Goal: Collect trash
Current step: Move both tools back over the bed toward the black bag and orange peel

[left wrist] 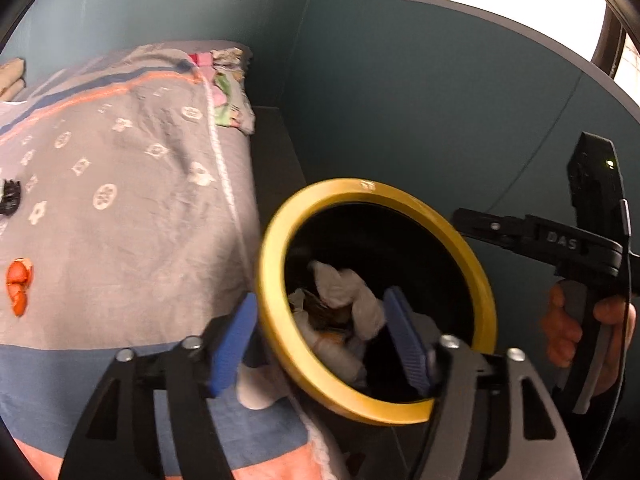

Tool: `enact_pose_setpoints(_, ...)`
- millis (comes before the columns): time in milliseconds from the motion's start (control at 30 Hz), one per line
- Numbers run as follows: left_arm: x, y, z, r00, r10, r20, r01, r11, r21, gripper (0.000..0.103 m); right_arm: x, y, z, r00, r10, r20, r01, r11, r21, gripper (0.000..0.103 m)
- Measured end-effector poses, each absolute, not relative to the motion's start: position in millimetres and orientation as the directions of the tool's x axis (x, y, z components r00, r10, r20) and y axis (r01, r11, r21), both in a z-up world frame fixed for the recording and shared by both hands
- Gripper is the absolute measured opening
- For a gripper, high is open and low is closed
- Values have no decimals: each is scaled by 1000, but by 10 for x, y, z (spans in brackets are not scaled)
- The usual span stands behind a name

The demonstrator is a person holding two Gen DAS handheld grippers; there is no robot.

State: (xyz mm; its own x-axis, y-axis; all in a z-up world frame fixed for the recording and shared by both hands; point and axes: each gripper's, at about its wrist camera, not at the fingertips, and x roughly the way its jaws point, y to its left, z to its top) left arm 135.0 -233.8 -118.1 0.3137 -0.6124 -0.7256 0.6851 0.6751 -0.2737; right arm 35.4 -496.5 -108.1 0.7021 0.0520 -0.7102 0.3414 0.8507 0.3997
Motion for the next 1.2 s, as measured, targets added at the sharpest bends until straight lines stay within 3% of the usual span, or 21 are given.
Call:
enact_pose_setpoints(133,1485,-2129,-1163,357,-598,-718,644,714,-274,72,417,-4921,-1025,714,53,-698,321,861,394,65)
enact_pose_setpoints(400,1822,-1577,-1120,452,-556,-698,562,785,-261,78,855,-4529,-871,727,94,-680,221,906,362,88)
enact_pose_setpoints(867,2766,-114,-976,652,-371,-661,301,927,-224,85,1870,-3161,-805,760,277,-587,-85,939,333,92)
enact_pose_setpoints(1200,3658,715,-1183,684,-242,-688,134,969,-209,85,2730,-1993,-1142,694,338,-636,-211,940,270,93)
